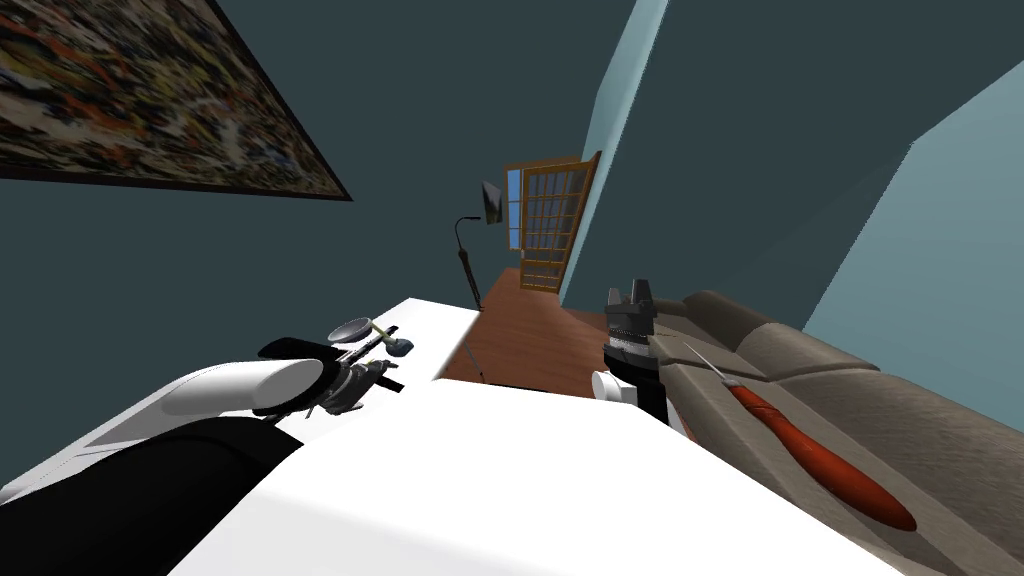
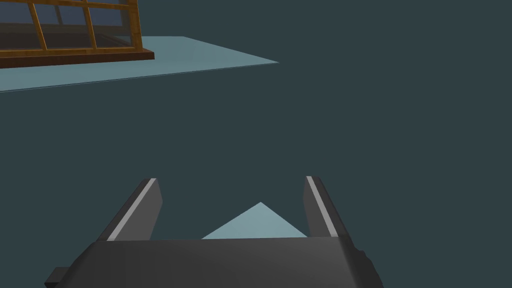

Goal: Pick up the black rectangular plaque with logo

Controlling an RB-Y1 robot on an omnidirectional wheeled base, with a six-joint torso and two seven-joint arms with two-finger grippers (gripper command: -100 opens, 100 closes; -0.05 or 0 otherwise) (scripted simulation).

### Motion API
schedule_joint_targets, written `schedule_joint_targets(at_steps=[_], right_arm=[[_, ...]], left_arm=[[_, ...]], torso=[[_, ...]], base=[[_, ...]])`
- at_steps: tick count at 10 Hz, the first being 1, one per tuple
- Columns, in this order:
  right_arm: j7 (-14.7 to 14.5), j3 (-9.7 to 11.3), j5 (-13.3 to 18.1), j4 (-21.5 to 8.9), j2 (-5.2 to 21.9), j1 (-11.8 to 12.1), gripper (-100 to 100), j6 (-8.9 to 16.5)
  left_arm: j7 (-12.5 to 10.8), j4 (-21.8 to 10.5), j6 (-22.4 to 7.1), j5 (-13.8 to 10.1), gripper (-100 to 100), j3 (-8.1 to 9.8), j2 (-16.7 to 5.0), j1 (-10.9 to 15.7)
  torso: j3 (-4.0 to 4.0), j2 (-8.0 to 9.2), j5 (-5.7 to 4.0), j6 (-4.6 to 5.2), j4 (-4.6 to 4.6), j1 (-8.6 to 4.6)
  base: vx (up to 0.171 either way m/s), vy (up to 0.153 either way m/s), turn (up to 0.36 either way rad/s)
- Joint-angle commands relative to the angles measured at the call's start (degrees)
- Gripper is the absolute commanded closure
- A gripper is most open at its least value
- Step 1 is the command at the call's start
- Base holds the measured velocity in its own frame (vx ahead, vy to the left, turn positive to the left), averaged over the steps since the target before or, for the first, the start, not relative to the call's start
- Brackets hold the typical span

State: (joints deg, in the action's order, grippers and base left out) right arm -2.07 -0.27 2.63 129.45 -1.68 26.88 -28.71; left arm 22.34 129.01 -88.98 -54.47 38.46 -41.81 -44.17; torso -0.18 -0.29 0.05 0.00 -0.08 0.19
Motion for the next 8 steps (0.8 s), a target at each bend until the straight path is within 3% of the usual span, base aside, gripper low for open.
schedule_joint_targets(at_steps=[1, 5, 6, 7, 8], right_arm=[[0.0, 0.0, 0.0, 0.0, 0.0, 0.0, 0, 0.0], [0.0, 0.0, 0.0, 0.0, 0.0, 0.0, 0, 0.0], [0.0, 0.0, 0.0, 0.0, 0.0, 0.0, 0, 0.0], [0.0, 0.0, 0.0, 0.0, 0.0, 0.0, 0, 0.0], [0.0, 0.0, 0.0, 0.0, 0.0, 0.0, 0, 0.0]], left_arm=[[-1.0, -1.3, -2.8, -2.1, -100, 1.12, -2.3, -0.4], [-3.3, -3.9, -7.4, -5.6, -100, 2.65, -6.8, -1.2], [-2.8, -3.4, -6.7, -5.1, -100, 2.48, -6.0, -1.1], [-3.0, -3.4, -6.9, -5.2, 0, 2.54, -6.1, -1.1], [-5.1, -6.1, -6.9, -4.2, -100, 1.28, -6.6, 1.0]], torso=[[0.0, 0.0, 0.0, 0.0, 0.0, 0.0], [-0.01, -0.01, 0.0, 0.0, -0.01, 0.0], [0.0, 0.0, 0.0, 0.0, 0.0, 0.0], [0.07, 0.13, -0.01, 0.0, 0.02, -0.08], [0.14, 0.25, -0.03, 0.0, 0.05, -0.15]], base=[[0.095, 0.056, 0.023], [0.094, 0.049, 0.022], [0.039, 0.022, 0.003], [0.007, 0.004, -0.002], [-0.128, 0.023, -0.361]])
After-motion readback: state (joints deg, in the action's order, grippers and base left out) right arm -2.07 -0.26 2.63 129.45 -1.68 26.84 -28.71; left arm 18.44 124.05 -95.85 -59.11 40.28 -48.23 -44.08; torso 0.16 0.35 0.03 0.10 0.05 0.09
